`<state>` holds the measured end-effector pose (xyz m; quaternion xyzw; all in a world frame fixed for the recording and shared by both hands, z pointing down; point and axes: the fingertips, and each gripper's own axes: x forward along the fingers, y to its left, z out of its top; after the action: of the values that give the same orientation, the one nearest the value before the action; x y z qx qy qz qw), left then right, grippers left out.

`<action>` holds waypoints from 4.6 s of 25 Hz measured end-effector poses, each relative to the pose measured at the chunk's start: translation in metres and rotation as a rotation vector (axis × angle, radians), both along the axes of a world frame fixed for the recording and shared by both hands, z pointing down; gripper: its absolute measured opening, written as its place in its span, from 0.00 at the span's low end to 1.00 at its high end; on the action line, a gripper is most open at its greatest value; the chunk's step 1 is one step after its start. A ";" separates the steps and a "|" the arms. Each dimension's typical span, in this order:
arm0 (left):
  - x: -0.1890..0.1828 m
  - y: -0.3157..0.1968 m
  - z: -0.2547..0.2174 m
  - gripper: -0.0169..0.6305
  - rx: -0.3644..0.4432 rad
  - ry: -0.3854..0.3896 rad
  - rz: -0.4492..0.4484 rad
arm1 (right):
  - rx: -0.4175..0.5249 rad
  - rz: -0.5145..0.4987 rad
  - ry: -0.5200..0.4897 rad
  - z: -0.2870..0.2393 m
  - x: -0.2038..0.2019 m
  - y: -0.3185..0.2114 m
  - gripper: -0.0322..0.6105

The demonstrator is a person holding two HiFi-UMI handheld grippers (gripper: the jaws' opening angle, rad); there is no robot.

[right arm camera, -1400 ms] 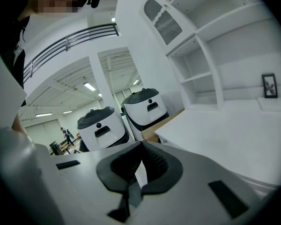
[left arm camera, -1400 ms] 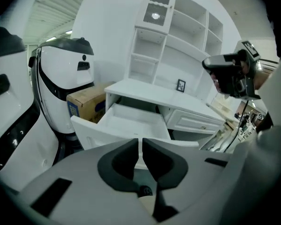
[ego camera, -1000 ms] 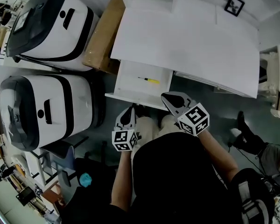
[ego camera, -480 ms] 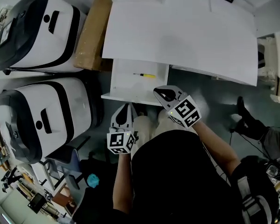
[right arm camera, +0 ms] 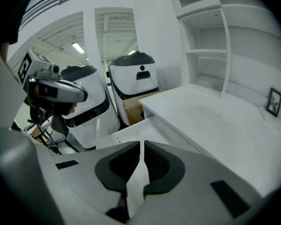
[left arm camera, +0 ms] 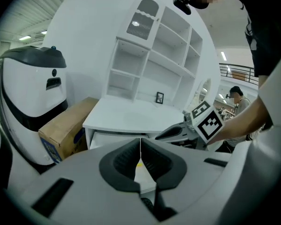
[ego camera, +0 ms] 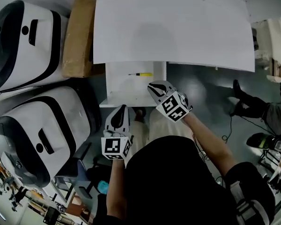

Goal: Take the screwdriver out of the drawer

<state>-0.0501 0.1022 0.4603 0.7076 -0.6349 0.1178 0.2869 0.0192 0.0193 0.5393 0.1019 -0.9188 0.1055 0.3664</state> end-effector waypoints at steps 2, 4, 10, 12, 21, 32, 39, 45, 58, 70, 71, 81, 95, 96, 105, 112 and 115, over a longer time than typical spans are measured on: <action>-0.005 -0.003 0.001 0.07 -0.004 -0.010 0.045 | -0.005 0.006 0.042 0.021 -0.006 -0.003 0.12; -0.007 -0.002 0.005 0.07 -0.014 -0.016 0.094 | -0.009 0.004 0.089 0.045 -0.011 -0.005 0.13; -0.021 0.008 0.016 0.07 -0.053 0.006 0.202 | 0.014 -0.009 0.226 0.107 -0.021 -0.011 0.15; -0.030 0.009 0.018 0.07 -0.054 0.014 0.212 | 0.027 -0.028 0.260 0.123 -0.027 -0.012 0.16; -0.052 0.010 0.037 0.07 -0.035 0.056 0.176 | 0.132 -0.150 0.482 0.193 -0.039 -0.027 0.20; -0.065 0.030 0.062 0.07 -0.110 0.070 0.162 | 0.227 -0.279 0.641 0.245 -0.034 -0.030 0.22; -0.067 0.024 0.068 0.07 -0.123 0.079 0.158 | 0.206 -0.303 0.669 0.256 -0.034 -0.033 0.21; -0.067 0.019 0.067 0.07 -0.115 0.078 0.169 | 0.189 -0.299 0.663 0.256 -0.034 -0.031 0.20; -0.068 0.027 0.054 0.07 -0.134 0.039 0.248 | 0.181 -0.285 0.604 0.211 -0.045 -0.026 0.20; -0.061 0.003 0.008 0.07 -0.042 0.005 0.298 | 0.158 -0.074 0.387 0.083 -0.043 -0.011 0.20; -0.059 0.001 0.004 0.07 -0.038 0.003 0.305 | 0.149 -0.043 0.357 0.071 -0.043 -0.011 0.20; -0.044 -0.036 -0.050 0.07 0.094 -0.024 0.341 | 0.100 0.233 -0.001 -0.070 -0.040 -0.023 0.20; -0.047 -0.060 -0.123 0.07 0.244 -0.011 0.320 | 0.142 0.468 -0.375 -0.210 0.007 -0.037 0.20; -0.047 -0.062 -0.128 0.07 0.257 -0.011 0.320 | 0.152 0.478 -0.392 -0.218 0.010 -0.038 0.20; -0.054 -0.077 -0.185 0.07 0.363 -0.002 0.309 | 0.240 0.543 -0.514 -0.284 0.028 -0.045 0.20; -0.060 -0.082 -0.225 0.07 0.434 -0.010 0.306 | 0.270 0.549 -0.624 -0.330 0.024 -0.042 0.20; -0.064 -0.079 -0.232 0.07 0.444 -0.016 0.303 | 0.287 0.532 -0.645 -0.341 0.022 -0.040 0.20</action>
<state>-0.1140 0.0230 0.2285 0.8391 -0.5344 0.0227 0.0988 0.0409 -0.0202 0.1988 0.3465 -0.9333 0.0937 0.0030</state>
